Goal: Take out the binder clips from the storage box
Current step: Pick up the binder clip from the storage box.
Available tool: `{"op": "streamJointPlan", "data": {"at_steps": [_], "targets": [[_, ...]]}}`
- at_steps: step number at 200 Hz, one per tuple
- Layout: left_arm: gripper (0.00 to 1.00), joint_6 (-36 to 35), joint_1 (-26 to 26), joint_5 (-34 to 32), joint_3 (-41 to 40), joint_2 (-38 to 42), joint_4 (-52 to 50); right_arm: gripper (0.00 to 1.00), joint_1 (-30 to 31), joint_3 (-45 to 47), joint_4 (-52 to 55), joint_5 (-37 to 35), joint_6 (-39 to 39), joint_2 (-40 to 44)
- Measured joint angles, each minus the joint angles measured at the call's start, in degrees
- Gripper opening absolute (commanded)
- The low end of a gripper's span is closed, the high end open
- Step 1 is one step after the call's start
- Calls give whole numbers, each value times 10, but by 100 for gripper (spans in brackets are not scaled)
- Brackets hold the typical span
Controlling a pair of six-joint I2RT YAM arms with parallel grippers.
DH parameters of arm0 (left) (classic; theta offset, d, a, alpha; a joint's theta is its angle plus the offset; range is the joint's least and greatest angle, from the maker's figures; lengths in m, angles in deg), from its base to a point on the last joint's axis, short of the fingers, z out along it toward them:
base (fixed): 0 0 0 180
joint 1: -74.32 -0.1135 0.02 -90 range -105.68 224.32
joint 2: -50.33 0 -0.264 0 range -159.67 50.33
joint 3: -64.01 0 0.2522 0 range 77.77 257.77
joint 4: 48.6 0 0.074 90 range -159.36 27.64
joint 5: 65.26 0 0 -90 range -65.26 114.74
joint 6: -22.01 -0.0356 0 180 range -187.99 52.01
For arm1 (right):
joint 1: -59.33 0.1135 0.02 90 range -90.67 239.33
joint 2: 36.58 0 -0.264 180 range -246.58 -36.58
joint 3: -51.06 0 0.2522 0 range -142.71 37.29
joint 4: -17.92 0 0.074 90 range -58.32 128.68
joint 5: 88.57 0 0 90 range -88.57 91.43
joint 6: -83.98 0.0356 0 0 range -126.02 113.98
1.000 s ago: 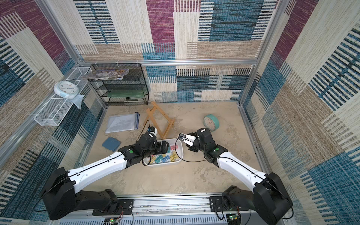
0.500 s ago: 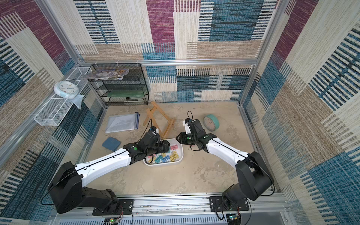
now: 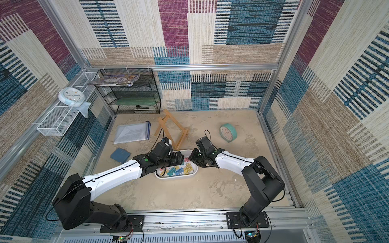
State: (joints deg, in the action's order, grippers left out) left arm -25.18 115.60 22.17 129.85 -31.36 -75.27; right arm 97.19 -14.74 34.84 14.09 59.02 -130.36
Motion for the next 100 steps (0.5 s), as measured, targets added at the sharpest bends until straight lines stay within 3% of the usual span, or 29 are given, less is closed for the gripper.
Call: {"op": "streamJointPlan", "data": {"at_steps": [100], "targets": [[92, -18, -2, 0, 7, 2, -2, 24, 24, -41, 11, -80, 50, -39]]}}
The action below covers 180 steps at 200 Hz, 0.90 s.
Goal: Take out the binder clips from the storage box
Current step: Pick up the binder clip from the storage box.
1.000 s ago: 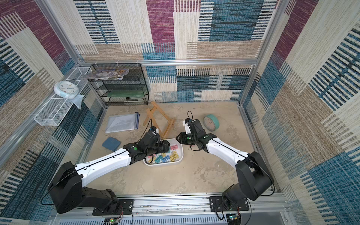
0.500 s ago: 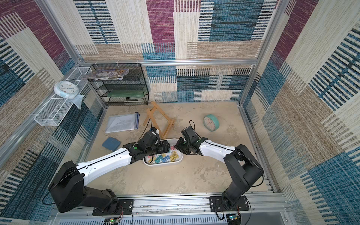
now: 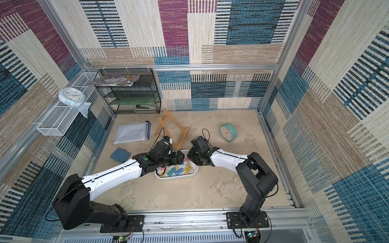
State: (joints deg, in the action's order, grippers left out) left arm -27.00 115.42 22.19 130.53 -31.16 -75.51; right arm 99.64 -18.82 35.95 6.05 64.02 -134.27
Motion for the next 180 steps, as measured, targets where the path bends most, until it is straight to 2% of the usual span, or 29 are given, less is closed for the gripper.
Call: {"op": "streamJointPlan", "data": {"at_steps": [49, 102, 180], "targets": [[92, 0, -1, -1, -2, 4, 0, 27, 13, -23, 28, -26, 16, -14], [93, 0, -3, -5, -14, 15, -2, 27, 35, -30, 74, -62, 70, -5], [94, 2, -10, -17, -30, 32, -3, 26, 38, -15, 48, -64, 132, -13]]}}
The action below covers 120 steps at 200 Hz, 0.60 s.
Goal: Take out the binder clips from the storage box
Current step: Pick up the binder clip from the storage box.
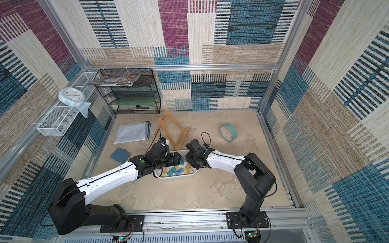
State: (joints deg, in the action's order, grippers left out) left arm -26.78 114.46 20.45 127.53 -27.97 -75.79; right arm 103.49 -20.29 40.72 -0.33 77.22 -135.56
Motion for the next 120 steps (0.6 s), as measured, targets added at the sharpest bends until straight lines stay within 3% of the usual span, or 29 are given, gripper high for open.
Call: {"op": "streamJointPlan", "data": {"at_steps": [71, 120], "targets": [[94, -2, 0, 0, 2, 2, -1, 26, 0, -9, -7, -4, 5, -22], [94, -2, -1, 0, -1, 4, -1, 26, 8, -39, 37, -47, -6, -21]]}}
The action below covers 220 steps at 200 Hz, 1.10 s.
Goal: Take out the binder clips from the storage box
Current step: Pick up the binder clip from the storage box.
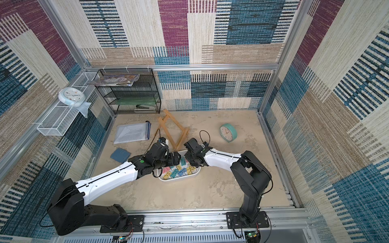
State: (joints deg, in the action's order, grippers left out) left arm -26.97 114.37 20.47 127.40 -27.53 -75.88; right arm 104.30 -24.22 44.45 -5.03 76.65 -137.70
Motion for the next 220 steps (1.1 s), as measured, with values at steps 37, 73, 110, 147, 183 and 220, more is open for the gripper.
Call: {"op": "streamJointPlan", "data": {"at_steps": [37, 73, 110, 147, 183, 220], "targets": [[94, 0, 0, 0, 0, 0, 0, 22, 2, 0, 19, -14, 3, 0], [94, 0, 0, 0, -2, 2, -1, 16, 3, 1, 18, -13, 1, -1], [94, 0, 0, 0, -2, 2, 0, 7, 3, 1, 17, -13, -1, 0], [94, 0, 0, 0, 0, 2, 0, 2, 3, 8, 12, -23, -3, 21], [94, 2, 0, 2, 0, 2, 0, 2, 3, 16, 10, -37, -10, 40], [94, 4, 0, 2, 1, 2, 0, 2, 3, 16, 0, -40, -31, 45]]}}
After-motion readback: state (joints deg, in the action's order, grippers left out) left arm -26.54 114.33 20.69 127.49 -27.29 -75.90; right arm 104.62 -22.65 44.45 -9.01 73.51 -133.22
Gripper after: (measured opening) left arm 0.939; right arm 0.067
